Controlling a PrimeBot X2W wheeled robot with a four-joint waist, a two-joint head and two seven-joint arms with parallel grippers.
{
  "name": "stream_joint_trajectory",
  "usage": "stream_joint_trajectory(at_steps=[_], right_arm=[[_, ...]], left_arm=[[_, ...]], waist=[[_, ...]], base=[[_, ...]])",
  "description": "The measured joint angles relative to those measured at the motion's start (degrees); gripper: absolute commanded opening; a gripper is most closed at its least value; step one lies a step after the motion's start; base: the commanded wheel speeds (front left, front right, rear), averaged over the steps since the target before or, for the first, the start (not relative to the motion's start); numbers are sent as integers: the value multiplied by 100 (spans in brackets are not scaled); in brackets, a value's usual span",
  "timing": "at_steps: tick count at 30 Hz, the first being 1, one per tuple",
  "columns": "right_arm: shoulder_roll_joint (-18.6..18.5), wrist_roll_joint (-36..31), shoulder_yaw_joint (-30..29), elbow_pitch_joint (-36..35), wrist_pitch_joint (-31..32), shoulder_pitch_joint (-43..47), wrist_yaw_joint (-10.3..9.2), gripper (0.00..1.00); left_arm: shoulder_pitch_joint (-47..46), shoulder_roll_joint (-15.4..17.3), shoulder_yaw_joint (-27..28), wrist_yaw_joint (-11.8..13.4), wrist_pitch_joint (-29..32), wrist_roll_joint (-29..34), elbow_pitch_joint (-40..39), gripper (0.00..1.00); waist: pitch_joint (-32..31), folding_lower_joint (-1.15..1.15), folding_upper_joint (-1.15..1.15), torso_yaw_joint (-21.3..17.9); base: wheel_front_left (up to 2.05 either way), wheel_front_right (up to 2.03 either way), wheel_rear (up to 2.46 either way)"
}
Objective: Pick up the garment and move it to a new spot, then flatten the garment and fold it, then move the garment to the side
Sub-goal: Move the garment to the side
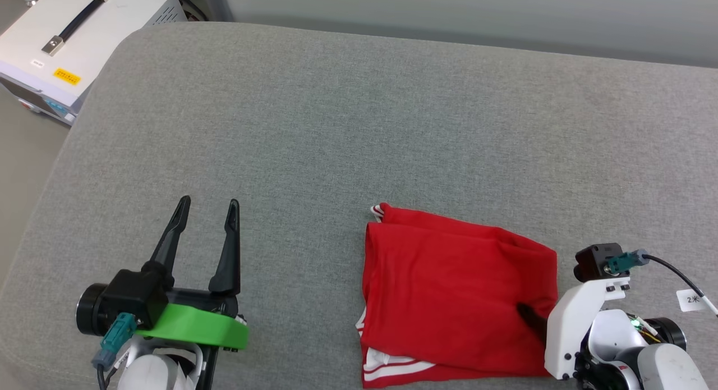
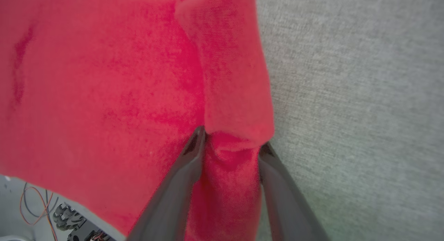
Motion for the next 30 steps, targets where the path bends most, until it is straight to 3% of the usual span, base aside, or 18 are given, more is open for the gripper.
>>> stream_joint_trajectory(at_steps=[4,10,19,23,30], right_arm=[[-103,-24,131,62,-260,-107,1,0],[-537,-277,504,-69,-433,-268,12,0],[-2111,-444,1499,-654,-224,-814,8,0],[-2924,-469,1635,-720,-193,-1167,7,0],[-3612,-537,1688,-259,-434,-1900,7,0]], left_arm=[[-2,-1,-16,0,0,0,33,100],[4,4,-34,0,-1,-1,43,100],[5,4,-336,0,0,-124,-116,100],[-65,45,-592,0,0,-92,-202,100],[-410,222,-978,0,0,-36,-417,100]], waist=[[-24,0,0,-47],[-112,0,0,-222],[-191,0,0,-801],[-153,0,0,-1144],[112,0,0,-1739]], base=[[0,0,0],[0,0,0],[0,0,0],[0,0,0],[0,0,0]])
